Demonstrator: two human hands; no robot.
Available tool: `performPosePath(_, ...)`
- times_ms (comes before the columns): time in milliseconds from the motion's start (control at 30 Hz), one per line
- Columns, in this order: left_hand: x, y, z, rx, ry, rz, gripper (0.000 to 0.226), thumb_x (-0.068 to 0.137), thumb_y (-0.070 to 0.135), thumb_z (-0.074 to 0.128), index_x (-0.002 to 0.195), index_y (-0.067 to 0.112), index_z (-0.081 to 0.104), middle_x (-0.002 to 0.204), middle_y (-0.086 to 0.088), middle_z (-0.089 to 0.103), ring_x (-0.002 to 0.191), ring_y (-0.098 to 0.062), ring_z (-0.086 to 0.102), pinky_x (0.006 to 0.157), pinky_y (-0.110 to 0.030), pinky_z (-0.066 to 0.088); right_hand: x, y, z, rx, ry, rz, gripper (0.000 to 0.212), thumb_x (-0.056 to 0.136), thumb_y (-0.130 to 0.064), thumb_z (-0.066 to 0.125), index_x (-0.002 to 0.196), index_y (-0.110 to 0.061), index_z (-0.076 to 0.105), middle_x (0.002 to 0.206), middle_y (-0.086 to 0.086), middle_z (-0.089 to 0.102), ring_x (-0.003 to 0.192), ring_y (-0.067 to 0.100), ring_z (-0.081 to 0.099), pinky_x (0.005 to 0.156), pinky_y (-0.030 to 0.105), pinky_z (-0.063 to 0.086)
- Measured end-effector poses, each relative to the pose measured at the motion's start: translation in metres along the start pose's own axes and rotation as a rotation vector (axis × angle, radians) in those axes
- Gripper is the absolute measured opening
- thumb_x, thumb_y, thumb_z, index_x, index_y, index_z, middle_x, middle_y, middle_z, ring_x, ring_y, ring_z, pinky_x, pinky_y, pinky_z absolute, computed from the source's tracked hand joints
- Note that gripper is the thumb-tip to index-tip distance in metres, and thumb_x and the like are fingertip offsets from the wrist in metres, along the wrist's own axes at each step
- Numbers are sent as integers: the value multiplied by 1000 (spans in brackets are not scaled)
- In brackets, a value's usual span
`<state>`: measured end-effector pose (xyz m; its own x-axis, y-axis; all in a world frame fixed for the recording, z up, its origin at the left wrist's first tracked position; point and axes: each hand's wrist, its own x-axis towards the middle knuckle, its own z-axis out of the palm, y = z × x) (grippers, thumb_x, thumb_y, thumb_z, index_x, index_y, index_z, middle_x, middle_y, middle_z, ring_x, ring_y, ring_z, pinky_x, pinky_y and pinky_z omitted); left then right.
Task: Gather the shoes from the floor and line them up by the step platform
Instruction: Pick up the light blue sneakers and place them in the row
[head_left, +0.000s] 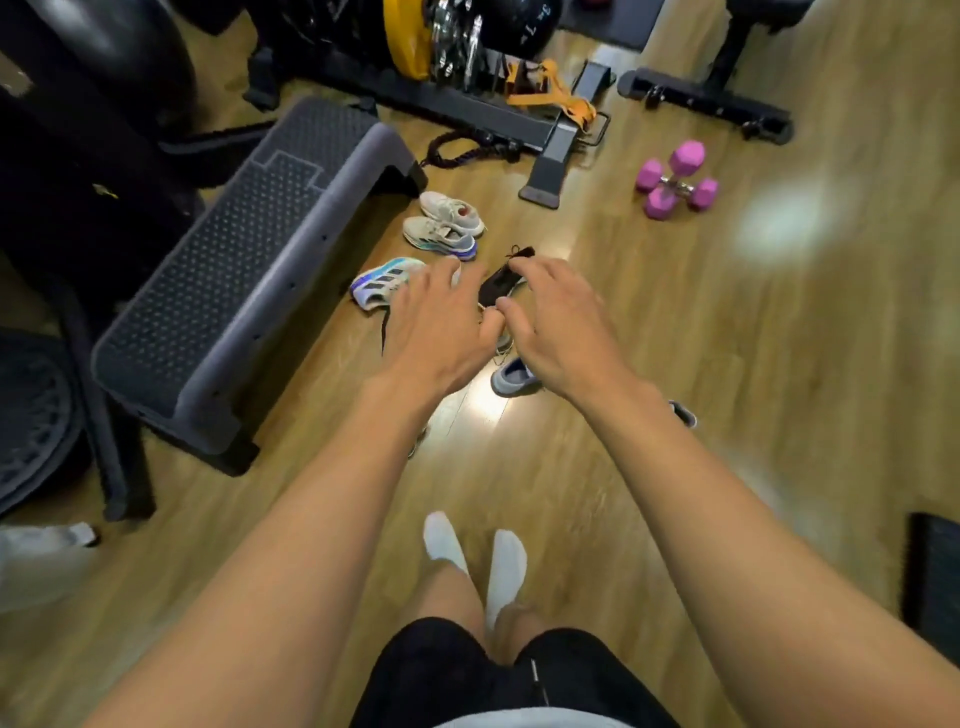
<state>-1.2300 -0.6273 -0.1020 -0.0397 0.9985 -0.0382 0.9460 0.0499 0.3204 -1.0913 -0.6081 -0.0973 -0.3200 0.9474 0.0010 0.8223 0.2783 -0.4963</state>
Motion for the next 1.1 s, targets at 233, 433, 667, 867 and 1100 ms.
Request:
performPosePath(233, 92, -20, 98, -11, -319, 38, 52, 88, 39, 43, 137, 21, 43, 141, -10, 43, 128, -31, 38, 103, -45, 33, 47, 75, 90, 64, -128, 404, 46, 96, -36, 44, 136, -15, 43, 140, 8, 45, 125, 32, 42, 98, 43, 38)
performPosePath(433, 145, -37, 212, 37, -489, 173, 54, 91, 44, 45, 138, 18, 42, 141, -12, 43, 127, -32, 40, 105, -44, 32, 70, 153, 179, 115, -219, 594, 46, 95, -34, 45, 138, -17, 41, 137, 8, 47, 125, 28, 44, 97, 39, 39)
performPosePath(667, 190, -61, 410, 162, -643, 280, 57, 90, 49, 41, 138, 17, 39, 140, -15, 42, 125, -36, 39, 104, -48, 31, 99, 292, 321, 286, -294, 858, 50, 93, -33, 49, 139, -15, 41, 138, 13, 49, 128, 29, 44, 100, 34, 35)
performPosePath(867, 230, -91, 604, 261, -705, 318, 67, 88, 55, 45, 142, 20, 29, 147, -15, 32, 132, -35, 33, 106, -50, 28, 135, 410, 469, 498, -133, 1032, 45, 88, -31, 59, 125, -11, 46, 114, 9, 63, 108, 27, 58, 74, 26, 37)
performPosePath(1100, 298, -116, 715, 521, -837, 515, 109, 62, 50, 82, 141, 13, 17, 135, -23, 31, 111, -45, 52, 86, -45, 45, 166, 473, 604, 778, 65, 1145, 57, 86, -38, 56, 131, -5, 48, 121, 17, 62, 110, 30, 60, 91, 39, 49)
